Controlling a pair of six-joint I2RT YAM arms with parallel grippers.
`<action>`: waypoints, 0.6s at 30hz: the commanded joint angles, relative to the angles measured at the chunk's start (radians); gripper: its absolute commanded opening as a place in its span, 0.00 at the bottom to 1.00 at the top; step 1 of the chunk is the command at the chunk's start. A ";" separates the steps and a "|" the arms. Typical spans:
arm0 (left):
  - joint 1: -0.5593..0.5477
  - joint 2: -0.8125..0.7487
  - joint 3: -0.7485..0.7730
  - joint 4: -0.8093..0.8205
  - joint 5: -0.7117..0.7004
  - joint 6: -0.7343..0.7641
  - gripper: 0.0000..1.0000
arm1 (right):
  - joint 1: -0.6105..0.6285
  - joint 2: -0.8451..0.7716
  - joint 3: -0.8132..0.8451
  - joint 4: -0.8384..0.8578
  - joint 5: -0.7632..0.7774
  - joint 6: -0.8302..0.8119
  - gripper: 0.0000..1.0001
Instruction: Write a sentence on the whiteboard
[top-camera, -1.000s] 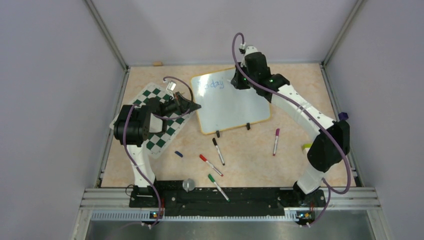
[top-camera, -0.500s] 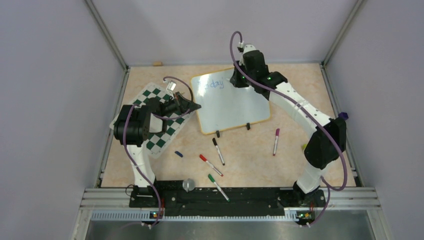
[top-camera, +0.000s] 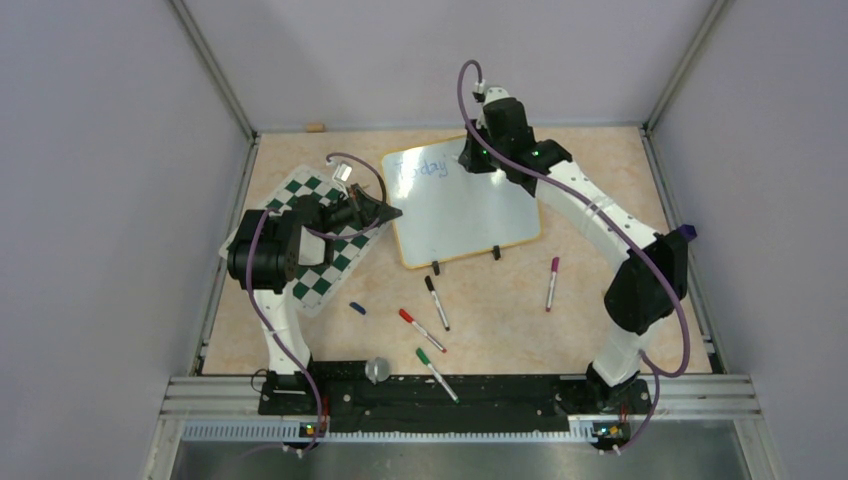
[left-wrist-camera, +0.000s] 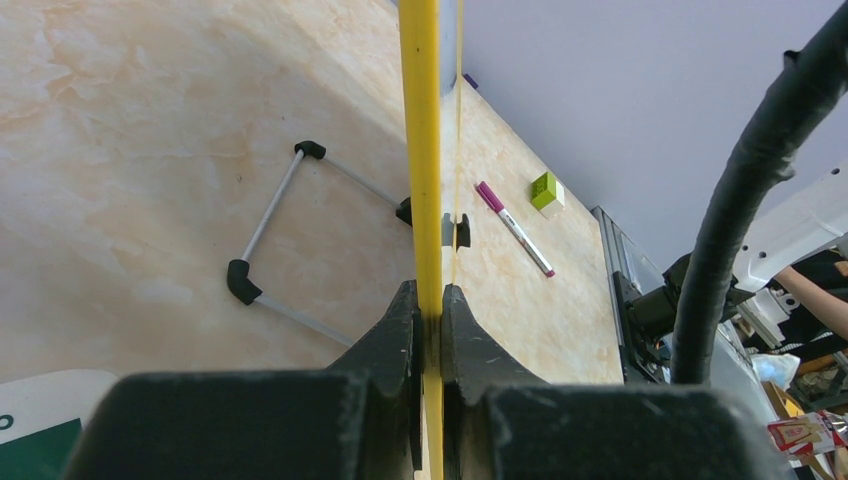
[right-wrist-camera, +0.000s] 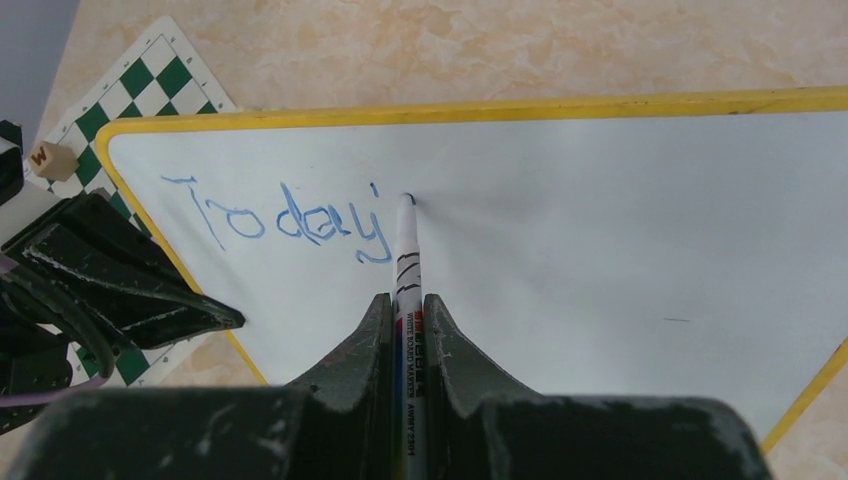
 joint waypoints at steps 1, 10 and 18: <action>0.006 -0.011 0.009 0.127 0.000 0.076 0.00 | -0.007 0.025 0.044 0.025 -0.013 -0.003 0.00; 0.005 -0.009 0.007 0.127 -0.005 0.077 0.00 | -0.006 -0.007 -0.019 0.031 -0.039 -0.003 0.00; 0.005 -0.011 0.006 0.127 -0.006 0.078 0.00 | -0.007 -0.023 -0.040 0.004 0.005 -0.018 0.00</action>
